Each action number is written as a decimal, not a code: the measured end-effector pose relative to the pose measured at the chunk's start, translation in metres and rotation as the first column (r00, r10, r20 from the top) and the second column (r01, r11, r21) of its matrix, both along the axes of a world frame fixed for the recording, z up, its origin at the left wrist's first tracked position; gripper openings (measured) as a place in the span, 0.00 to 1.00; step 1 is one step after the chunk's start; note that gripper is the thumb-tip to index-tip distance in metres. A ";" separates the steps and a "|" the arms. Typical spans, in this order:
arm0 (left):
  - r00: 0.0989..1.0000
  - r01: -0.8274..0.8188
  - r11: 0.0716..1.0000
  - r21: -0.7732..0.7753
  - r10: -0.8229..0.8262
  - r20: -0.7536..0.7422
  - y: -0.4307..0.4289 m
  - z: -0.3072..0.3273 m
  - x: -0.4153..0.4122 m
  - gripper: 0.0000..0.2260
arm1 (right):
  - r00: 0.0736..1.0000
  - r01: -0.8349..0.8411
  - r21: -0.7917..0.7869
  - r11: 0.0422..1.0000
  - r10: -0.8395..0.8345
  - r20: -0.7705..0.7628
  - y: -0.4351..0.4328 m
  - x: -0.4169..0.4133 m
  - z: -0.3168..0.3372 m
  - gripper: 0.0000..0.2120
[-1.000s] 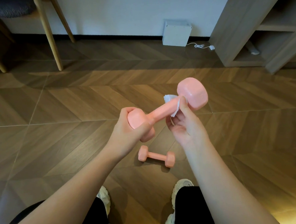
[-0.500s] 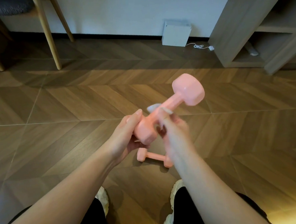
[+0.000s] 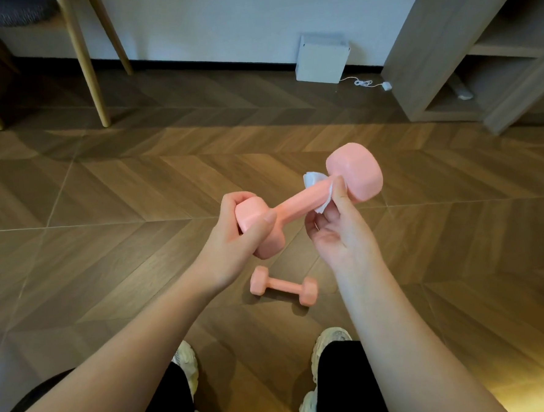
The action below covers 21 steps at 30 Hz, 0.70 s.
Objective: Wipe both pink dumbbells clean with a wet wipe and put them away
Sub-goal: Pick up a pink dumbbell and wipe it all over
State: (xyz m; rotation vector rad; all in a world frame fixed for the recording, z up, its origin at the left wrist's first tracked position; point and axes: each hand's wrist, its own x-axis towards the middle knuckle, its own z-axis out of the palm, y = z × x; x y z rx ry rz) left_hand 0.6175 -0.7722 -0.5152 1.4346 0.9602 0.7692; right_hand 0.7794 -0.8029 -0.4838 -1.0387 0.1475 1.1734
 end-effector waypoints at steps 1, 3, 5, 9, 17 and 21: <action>1.000 -0.004 1.000 0.024 0.004 -0.008 0.000 0.000 0.001 0.31 | 1.000 0.003 0.009 1.000 -0.003 0.004 -0.001 0.000 0.001 0.10; 1.000 -0.014 0.998 0.057 0.015 -0.016 -0.002 -0.001 0.002 0.30 | 0.996 -0.029 -0.017 0.999 0.031 0.084 -0.002 -0.004 0.001 0.06; 0.999 -0.036 0.998 0.048 0.036 0.010 -0.002 -0.002 0.004 0.27 | 0.954 -0.155 -0.095 0.983 0.174 0.244 -0.006 -0.018 -0.004 0.04; 0.993 -0.076 0.995 -0.058 0.081 0.085 -0.001 0.000 0.006 0.22 | 0.841 -0.233 -0.213 0.949 0.306 0.446 -0.011 -0.046 -0.014 0.03; 0.957 0.233 0.876 -0.422 -0.129 0.262 0.010 0.009 -0.010 0.25 | 0.854 -0.331 -0.100 0.938 0.343 0.392 -0.010 -0.049 -0.018 0.07; 0.940 0.286 0.674 -0.681 -0.058 0.337 0.015 0.017 -0.018 0.25 | 0.844 -0.396 -0.050 0.917 0.384 0.375 -0.010 -0.051 -0.012 0.04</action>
